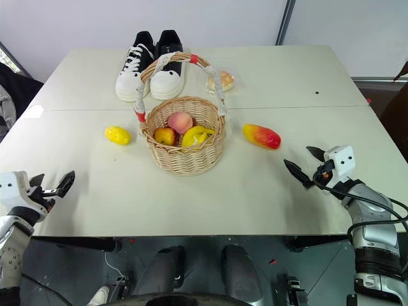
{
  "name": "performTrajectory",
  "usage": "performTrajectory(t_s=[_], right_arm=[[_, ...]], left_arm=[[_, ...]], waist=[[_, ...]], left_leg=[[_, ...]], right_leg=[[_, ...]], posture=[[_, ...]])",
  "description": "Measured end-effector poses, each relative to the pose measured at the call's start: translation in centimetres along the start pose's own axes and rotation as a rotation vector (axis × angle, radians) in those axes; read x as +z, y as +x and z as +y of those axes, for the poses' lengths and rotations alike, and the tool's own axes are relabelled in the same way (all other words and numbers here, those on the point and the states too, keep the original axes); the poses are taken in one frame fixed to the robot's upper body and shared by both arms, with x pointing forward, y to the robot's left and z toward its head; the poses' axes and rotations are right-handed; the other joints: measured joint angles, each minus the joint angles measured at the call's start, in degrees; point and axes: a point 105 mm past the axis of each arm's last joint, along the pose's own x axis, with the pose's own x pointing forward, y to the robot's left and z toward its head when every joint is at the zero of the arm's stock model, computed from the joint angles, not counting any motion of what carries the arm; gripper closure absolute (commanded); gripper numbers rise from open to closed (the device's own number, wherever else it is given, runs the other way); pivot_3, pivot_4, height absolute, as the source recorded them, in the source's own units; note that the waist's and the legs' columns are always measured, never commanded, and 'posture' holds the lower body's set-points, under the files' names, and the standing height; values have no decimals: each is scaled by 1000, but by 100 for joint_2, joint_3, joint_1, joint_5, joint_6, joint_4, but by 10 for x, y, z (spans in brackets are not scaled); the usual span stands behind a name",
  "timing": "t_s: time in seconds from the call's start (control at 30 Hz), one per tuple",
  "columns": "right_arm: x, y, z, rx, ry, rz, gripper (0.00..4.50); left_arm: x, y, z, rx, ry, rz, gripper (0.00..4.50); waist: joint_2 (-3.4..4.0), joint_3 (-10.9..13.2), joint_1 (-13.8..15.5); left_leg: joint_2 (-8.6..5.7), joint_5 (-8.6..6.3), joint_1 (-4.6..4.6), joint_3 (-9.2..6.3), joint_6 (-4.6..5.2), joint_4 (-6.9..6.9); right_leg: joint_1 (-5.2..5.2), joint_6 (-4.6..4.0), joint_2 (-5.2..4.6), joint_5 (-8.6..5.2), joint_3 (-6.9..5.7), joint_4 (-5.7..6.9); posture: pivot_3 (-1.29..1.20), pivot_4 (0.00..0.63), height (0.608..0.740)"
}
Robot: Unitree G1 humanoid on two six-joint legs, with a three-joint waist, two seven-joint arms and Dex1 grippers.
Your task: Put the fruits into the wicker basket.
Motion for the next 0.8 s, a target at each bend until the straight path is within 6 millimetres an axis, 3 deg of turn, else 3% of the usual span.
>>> performTrajectory(t_s=[0.27,0.43,0.67,0.8], right_arm=[[6,4,-1,4,-6,-14,24],[12,7,0,12,-7,-23,24],[58,10,12,111,-88,-93,24],[93,2,48,310,-90,-99,24]], left_arm=[[3,1,-2,4,-1,-5,0],[11,6,-15,-17,-59,-10,0],[50,27,-51,-138,-192,-68,0],[63,44,-71,-159,-242,-32,0]], waist=[[0,0,3],[-1,1,5],[-1,1,8],[-7,5,11]], left_leg=[[1,0,-1,0,0,0],[1,0,-1,-1,0,0],[-7,0,-2,-1,0,0],[-11,0,-4,-7,0,0]], right_leg=[[0,0,-1,0,0,-1],[0,0,0,0,0,-1],[3,-8,6,10,0,0],[3,9,11,6,-1,1]], posture=[[0,150,740],[0,150,740],[0,150,740],[0,150,740]])
